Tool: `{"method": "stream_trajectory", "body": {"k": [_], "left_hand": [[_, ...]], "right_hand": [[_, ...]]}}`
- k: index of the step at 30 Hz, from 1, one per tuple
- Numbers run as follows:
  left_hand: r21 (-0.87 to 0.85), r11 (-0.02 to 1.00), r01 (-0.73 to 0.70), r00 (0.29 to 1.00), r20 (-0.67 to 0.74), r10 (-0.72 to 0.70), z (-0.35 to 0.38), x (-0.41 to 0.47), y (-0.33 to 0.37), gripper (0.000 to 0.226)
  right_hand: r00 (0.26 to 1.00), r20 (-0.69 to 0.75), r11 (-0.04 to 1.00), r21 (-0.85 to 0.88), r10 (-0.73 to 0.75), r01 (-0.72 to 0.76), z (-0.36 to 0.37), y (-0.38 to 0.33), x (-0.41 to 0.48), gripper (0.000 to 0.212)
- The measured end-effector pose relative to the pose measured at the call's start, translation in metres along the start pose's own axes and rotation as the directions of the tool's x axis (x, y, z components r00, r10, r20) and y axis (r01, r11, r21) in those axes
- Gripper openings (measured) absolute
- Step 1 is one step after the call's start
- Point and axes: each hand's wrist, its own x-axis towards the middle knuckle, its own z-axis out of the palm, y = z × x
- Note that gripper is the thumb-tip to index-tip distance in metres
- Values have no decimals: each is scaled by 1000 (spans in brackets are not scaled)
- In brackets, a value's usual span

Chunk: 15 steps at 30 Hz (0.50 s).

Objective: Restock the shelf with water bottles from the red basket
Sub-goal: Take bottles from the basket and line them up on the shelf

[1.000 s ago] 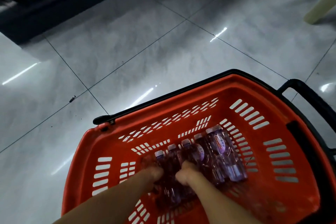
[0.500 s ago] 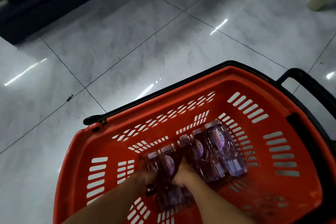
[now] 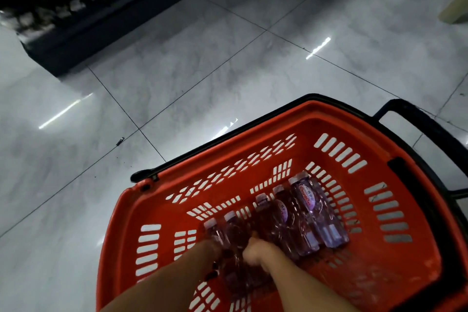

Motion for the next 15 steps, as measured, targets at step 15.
{"method": "stream_trajectory", "body": {"k": [15], "left_hand": [[-95, 990, -109, 971, 201, 126, 1, 25, -17, 25]], "right_hand": [[999, 1, 999, -17, 49, -49, 10, 27, 40, 42]]}}
